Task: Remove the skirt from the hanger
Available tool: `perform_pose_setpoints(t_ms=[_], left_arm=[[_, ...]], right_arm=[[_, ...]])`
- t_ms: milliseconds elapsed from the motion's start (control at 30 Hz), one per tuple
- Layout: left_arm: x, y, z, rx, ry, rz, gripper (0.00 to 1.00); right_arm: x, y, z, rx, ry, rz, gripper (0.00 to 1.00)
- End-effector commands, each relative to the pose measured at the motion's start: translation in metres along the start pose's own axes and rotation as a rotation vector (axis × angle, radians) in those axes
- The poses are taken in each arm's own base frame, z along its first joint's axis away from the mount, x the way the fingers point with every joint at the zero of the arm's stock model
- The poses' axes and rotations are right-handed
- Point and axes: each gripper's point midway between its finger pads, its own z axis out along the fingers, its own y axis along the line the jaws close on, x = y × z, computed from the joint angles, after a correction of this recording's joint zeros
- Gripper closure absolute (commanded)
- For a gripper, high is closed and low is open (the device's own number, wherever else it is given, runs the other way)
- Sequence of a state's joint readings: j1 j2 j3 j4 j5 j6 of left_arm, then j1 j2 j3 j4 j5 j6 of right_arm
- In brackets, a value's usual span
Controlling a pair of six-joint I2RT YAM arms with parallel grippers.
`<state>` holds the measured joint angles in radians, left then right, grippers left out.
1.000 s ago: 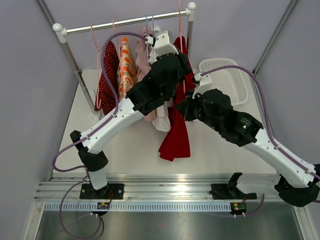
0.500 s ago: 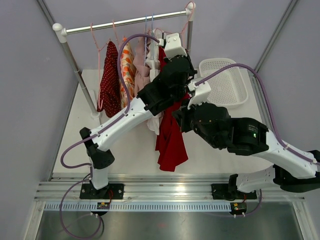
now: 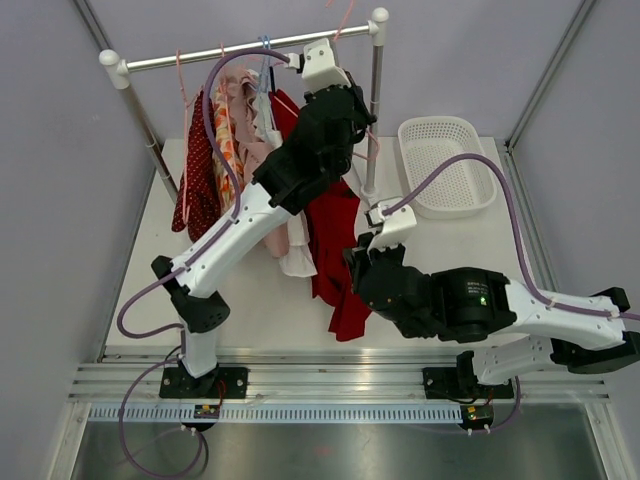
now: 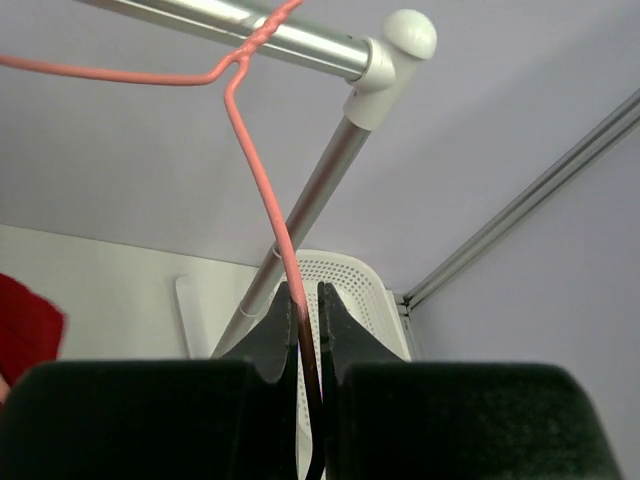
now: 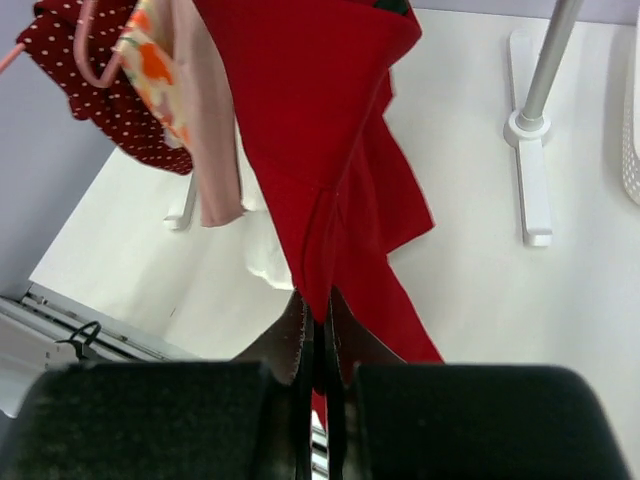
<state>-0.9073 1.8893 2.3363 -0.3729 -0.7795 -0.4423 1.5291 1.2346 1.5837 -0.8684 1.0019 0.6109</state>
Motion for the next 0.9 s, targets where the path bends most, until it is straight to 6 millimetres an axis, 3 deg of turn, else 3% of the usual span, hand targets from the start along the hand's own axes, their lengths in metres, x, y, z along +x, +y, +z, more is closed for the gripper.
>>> perform_pose_setpoints(t_ms=[0, 133, 233, 367, 433, 533, 567, 600, 700, 867], left_arm=[[-0.099, 0.046, 0.012, -0.009, -0.161, 0.068, 1.00], [-0.111, 0.040, -0.013, 0.069, -0.117, 0.002, 1.00], [-0.104, 0.037, -0.038, 0.124, -0.033, -0.060, 1.00], [-0.074, 0.013, -0.082, 0.274, 0.084, -0.093, 1.00], [-0.062, -0.009, -0.110, 0.355, 0.140, -0.108, 1.00], [-0.034, -0.030, -0.136, 0.394, 0.268, -0.136, 1.00], [-0.030, -0.036, -0.152, 0.407, 0.323, -0.153, 1.00], [-0.023, -0.037, -0.156, 0.395, 0.352, -0.154, 1.00], [-0.004, -0.032, -0.173, 0.347, 0.438, -0.115, 1.00], [0.010, -0.010, -0.200, 0.284, 0.545, -0.068, 1.00]], right_arm=[[0.013, -0.020, -0.039, -0.075, 0.041, 0.064, 1.00], [0.010, -0.031, -0.036, -0.022, 0.009, 0.045, 1.00], [0.001, -0.037, -0.032, 0.025, -0.046, -0.003, 1.00], [-0.019, -0.037, -0.025, 0.061, -0.156, -0.027, 1.00], [-0.027, -0.046, -0.016, 0.080, -0.171, -0.044, 1.00], [-0.025, -0.069, 0.015, 0.114, -0.139, -0.005, 1.00], [-0.015, -0.071, 0.024, 0.104, -0.107, -0.025, 1.00], [-0.014, -0.086, 0.035, 0.159, -0.100, -0.040, 1.00], [-0.011, -0.105, 0.047, 0.241, -0.076, -0.083, 1.00], [-0.040, -0.148, 0.055, 0.338, -0.101, -0.048, 1.00]])
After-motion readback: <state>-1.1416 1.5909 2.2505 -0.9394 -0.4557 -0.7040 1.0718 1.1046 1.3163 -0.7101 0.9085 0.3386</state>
